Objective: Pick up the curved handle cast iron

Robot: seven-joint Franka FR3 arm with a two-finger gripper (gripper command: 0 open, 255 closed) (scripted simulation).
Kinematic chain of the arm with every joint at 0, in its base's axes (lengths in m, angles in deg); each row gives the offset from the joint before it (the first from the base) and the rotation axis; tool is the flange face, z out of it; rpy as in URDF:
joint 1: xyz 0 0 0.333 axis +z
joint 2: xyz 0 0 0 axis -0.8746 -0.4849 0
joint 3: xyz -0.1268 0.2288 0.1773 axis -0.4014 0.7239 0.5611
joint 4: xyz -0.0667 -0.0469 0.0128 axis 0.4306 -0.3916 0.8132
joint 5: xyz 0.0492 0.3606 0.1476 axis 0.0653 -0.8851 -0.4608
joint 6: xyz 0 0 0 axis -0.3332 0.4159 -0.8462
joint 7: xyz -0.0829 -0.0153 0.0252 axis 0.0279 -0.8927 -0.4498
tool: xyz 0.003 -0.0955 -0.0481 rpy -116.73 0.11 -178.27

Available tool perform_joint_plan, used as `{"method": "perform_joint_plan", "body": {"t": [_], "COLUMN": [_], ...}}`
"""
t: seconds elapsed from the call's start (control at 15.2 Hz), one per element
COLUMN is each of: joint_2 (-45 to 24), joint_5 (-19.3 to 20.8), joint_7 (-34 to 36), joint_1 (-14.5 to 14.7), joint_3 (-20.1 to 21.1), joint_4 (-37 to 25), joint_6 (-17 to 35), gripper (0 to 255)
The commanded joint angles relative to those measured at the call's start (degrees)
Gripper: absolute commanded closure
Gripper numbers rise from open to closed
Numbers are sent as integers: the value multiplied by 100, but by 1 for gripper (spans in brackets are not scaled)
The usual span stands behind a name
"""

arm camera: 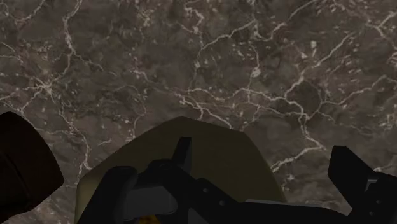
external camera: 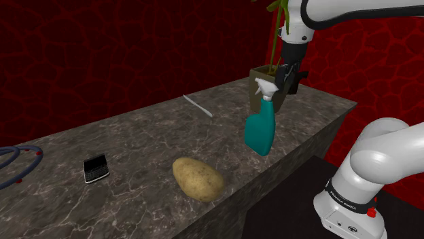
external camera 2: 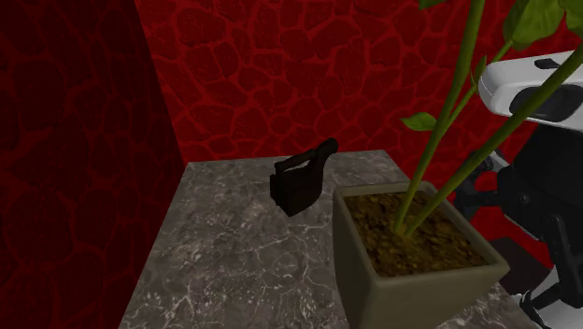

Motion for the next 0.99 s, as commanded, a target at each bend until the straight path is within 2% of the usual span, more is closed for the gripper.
{"method": "perform_joint_plan", "body": {"t": [0.0, 0.53, 0.92], "joint_2": [0, -729, -1604], "joint_5": [0, 533, 634], "joint_7": [0, -1460, -2571], "joint_1": [0, -211, -236], "joint_3": [0, -1136, -1951], "joint_4": [0, -428, -1093], "joint_6": [0, 479, 816], "gripper": [0, 0, 0]}}
